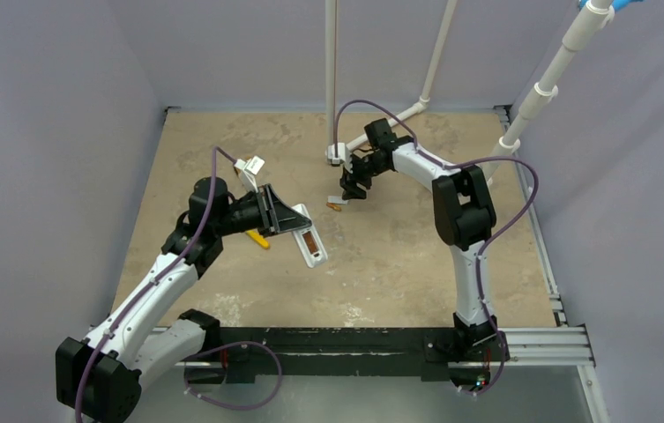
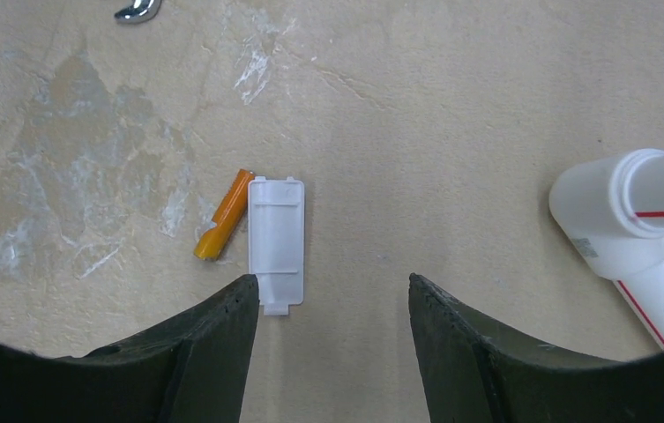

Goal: Load the batteries into the remote control

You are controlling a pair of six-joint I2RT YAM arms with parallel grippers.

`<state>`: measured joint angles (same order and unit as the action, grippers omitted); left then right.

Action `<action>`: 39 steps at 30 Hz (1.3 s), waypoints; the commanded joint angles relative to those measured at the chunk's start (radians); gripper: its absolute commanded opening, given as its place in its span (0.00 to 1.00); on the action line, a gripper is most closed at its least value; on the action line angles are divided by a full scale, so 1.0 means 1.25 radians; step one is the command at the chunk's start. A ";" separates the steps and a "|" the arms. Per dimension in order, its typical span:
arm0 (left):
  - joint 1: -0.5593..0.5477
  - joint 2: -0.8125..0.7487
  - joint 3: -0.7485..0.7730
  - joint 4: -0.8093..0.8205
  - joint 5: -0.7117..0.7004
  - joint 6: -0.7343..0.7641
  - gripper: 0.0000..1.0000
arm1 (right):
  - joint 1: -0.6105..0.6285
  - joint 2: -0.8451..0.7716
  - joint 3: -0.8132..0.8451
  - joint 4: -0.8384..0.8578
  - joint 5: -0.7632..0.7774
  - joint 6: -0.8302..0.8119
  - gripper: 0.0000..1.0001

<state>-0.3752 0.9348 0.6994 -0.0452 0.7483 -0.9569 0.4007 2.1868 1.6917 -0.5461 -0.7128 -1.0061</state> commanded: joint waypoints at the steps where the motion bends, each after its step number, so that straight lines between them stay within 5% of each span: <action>1: 0.004 -0.018 0.035 0.004 -0.012 0.013 0.00 | 0.001 0.012 0.050 -0.048 -0.025 -0.064 0.60; 39: 0.004 -0.008 0.034 0.006 -0.019 0.013 0.00 | 0.031 0.072 0.080 -0.086 -0.024 -0.069 0.50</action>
<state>-0.3752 0.9310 0.6994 -0.0696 0.7242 -0.9565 0.4232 2.2524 1.7550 -0.6365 -0.7517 -1.0683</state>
